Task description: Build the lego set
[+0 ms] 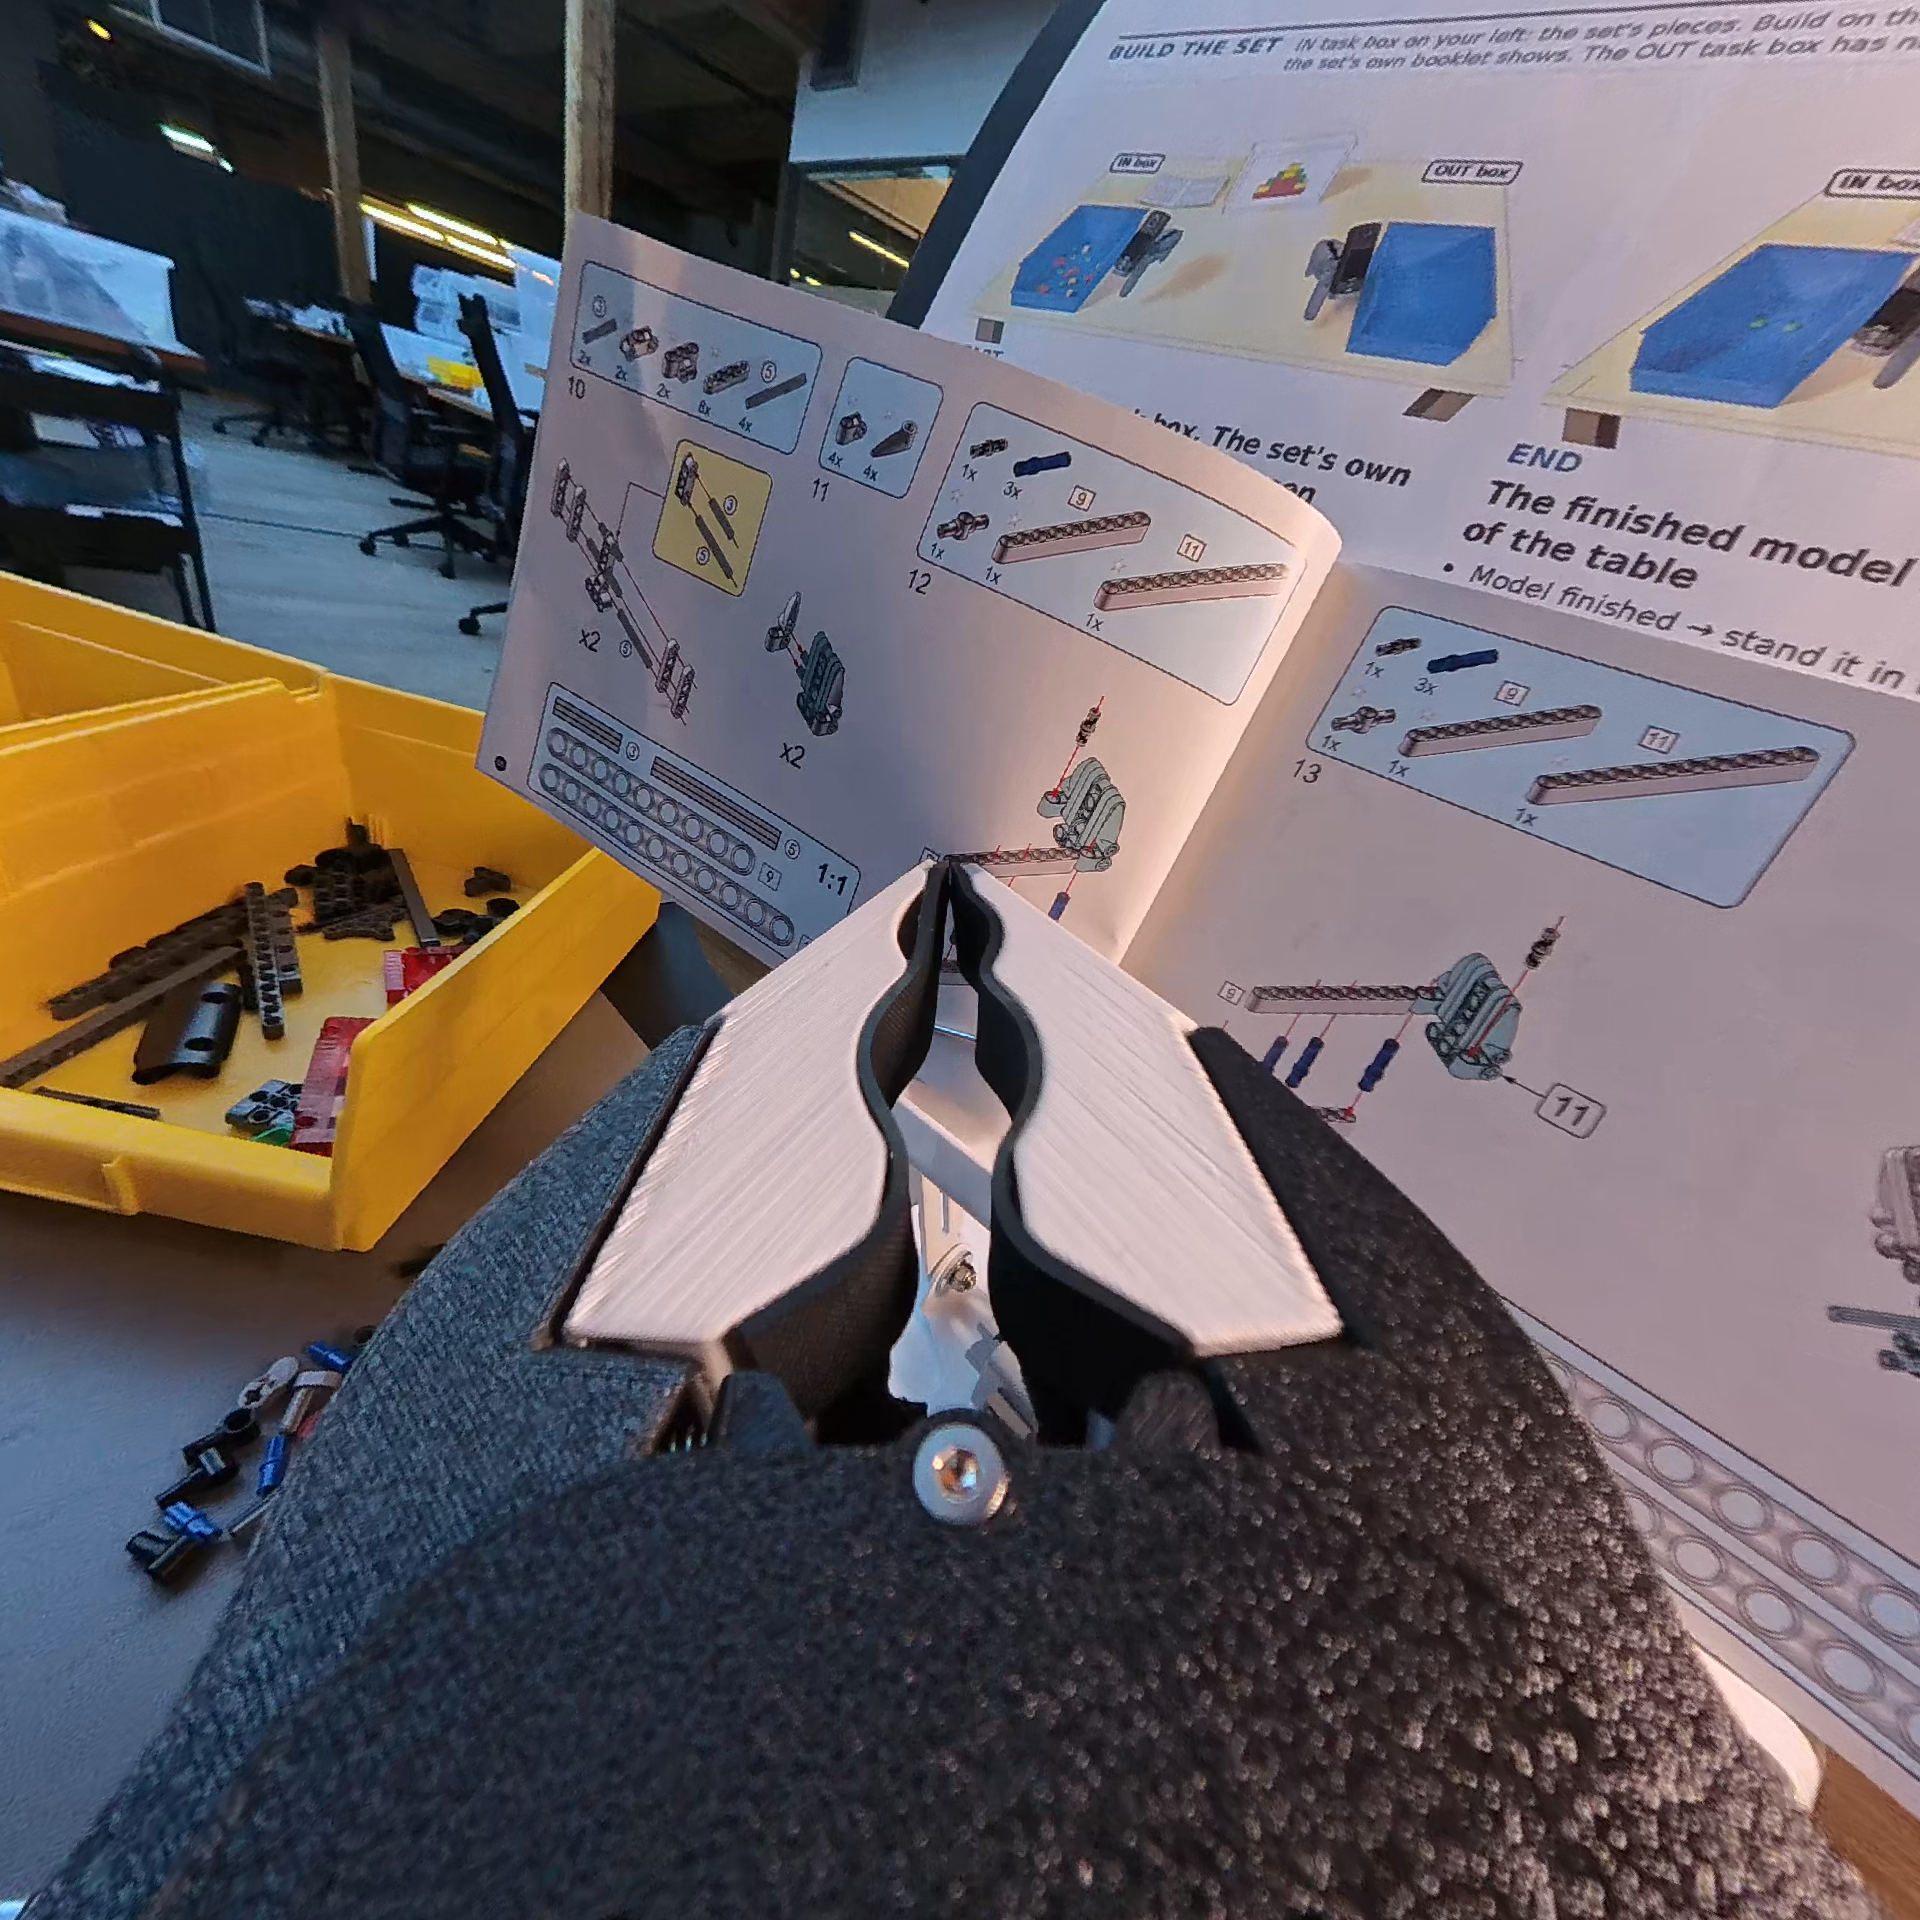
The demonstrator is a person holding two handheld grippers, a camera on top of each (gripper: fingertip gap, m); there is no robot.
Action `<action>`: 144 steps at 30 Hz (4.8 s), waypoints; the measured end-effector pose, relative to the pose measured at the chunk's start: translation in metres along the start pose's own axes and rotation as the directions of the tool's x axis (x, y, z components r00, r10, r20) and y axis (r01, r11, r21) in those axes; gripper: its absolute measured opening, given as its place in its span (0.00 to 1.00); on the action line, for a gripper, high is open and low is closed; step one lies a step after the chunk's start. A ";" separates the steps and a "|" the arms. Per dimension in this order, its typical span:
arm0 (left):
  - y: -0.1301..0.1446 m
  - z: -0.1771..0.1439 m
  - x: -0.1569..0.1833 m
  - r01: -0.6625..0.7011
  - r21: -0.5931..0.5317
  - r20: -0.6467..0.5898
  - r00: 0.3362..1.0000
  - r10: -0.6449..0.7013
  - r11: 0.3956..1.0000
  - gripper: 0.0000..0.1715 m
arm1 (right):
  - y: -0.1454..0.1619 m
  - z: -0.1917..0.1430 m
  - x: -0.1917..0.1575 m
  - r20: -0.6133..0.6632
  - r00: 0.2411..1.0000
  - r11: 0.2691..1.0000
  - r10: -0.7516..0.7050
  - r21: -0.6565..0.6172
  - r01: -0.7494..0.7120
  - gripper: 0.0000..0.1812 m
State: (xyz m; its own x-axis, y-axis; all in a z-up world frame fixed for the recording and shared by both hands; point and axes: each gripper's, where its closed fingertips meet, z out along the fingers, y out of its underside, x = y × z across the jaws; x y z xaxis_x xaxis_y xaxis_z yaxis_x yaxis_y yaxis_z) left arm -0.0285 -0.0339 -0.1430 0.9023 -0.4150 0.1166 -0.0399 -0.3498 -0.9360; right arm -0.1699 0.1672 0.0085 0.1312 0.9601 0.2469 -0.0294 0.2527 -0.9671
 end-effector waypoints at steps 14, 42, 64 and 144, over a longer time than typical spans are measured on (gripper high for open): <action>0.001 0.001 0.002 -0.010 -0.007 -0.009 1.000 0.010 1.000 0.03 | -0.001 -0.001 0.002 -0.003 1.000 1.000 0.002 0.003 -0.002 0.00; 0.012 0.006 0.076 -0.281 -0.033 -0.275 0.925 0.261 0.959 0.03 | 0.085 -0.254 -0.219 0.651 0.753 0.903 0.093 -0.374 0.212 0.05; 0.037 0.020 0.068 -0.334 -0.145 -0.240 0.925 0.295 0.931 0.00 | 0.125 -0.266 -0.213 0.682 0.716 0.841 0.149 -0.469 0.271 0.04; 0.044 0.015 0.065 -0.247 -0.232 -0.272 0.945 0.181 0.941 0.03 | 0.134 -0.260 -0.225 0.690 0.694 0.816 0.207 -0.513 0.266 0.03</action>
State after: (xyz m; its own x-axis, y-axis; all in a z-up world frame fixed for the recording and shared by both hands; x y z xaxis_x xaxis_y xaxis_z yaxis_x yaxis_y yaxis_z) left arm 0.0351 -0.0641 -0.1818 0.7287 -0.6841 0.0308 -0.3605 -0.4214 -0.8321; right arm 0.0542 -0.0456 -0.1930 -0.5986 0.8009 0.0133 0.5192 0.4006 -0.7550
